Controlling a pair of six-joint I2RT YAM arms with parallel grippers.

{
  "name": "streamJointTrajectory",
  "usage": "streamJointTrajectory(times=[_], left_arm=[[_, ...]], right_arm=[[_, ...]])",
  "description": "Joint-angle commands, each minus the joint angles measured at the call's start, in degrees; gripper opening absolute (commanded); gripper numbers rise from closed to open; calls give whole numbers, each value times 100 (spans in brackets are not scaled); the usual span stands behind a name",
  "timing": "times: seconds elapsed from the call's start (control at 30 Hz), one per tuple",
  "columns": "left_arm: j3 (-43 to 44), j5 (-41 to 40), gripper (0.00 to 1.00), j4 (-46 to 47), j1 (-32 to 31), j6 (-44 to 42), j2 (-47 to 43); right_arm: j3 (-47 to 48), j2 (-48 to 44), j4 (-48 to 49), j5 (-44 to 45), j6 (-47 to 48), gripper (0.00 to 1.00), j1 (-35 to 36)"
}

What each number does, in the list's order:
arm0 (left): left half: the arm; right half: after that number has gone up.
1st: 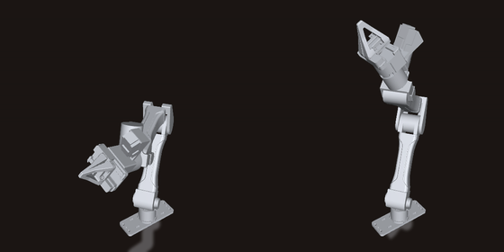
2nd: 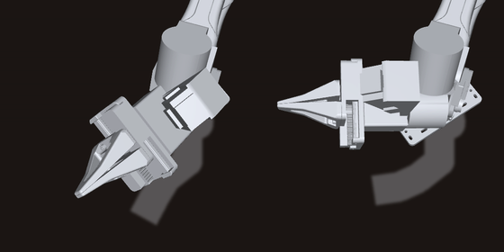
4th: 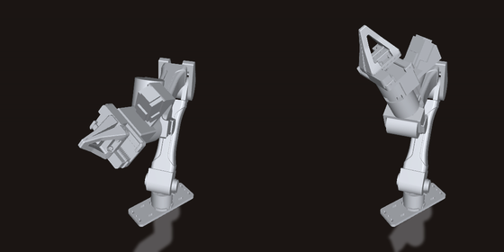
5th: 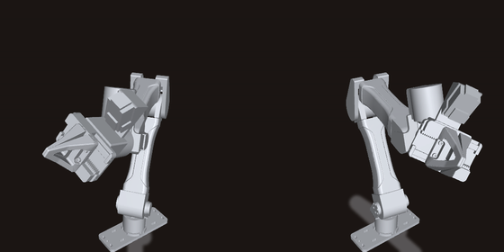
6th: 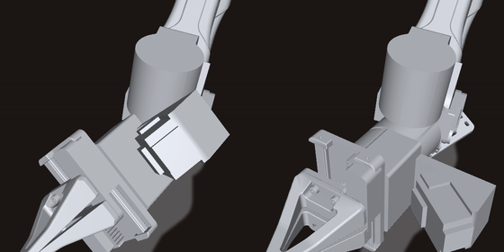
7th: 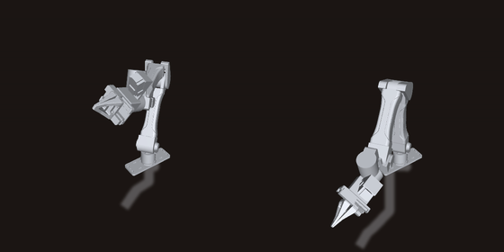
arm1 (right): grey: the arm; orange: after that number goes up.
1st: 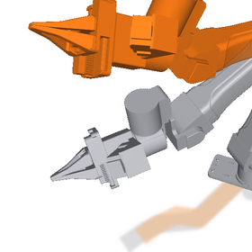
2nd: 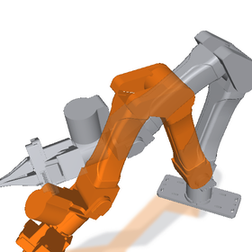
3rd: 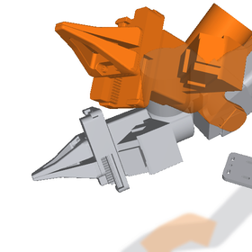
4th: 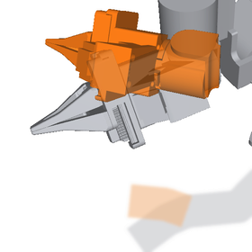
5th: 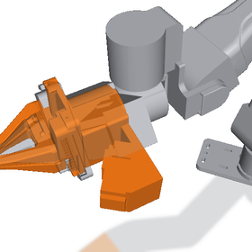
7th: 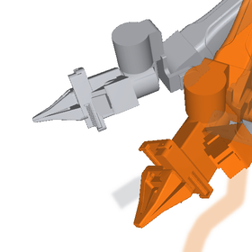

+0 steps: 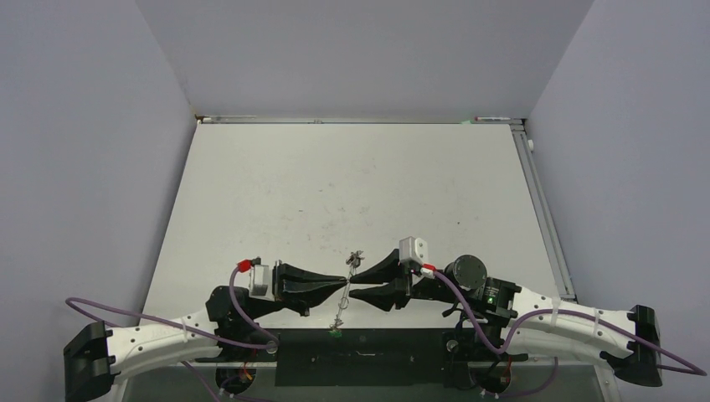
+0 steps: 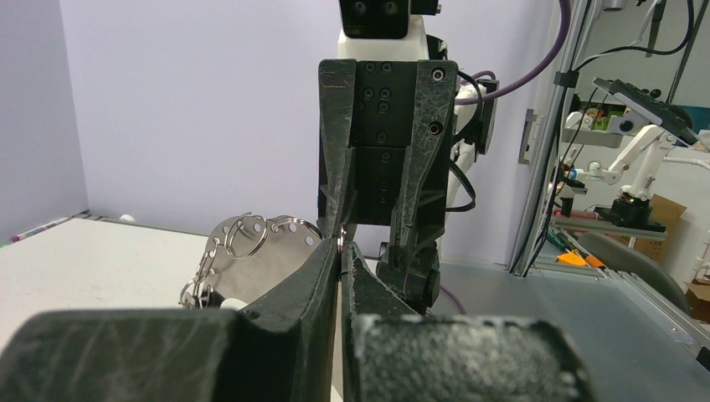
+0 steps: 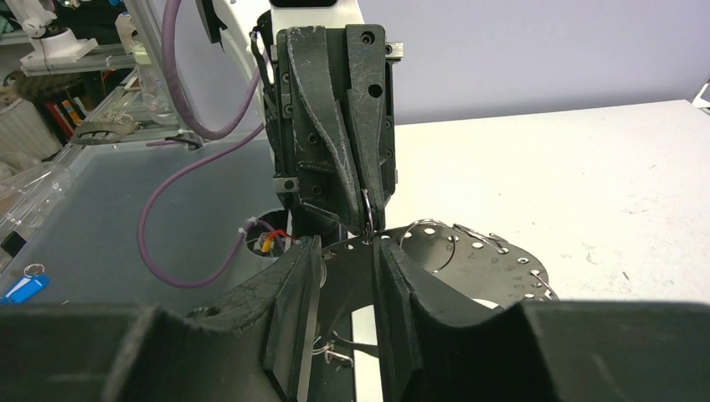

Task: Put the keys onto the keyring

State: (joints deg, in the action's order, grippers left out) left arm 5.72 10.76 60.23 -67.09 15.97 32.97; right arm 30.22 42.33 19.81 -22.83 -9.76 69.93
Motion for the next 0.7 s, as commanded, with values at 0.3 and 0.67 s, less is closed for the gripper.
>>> streamJointTrajectory(times=[0.3,0.67], left_arm=[[-58,64,0,721,-32,188,41],[-48,265,0,984,-32,265,229]], right_arm=[[192,-40,455,57,36,30,108],[282,267,553,-63,81,16,147]])
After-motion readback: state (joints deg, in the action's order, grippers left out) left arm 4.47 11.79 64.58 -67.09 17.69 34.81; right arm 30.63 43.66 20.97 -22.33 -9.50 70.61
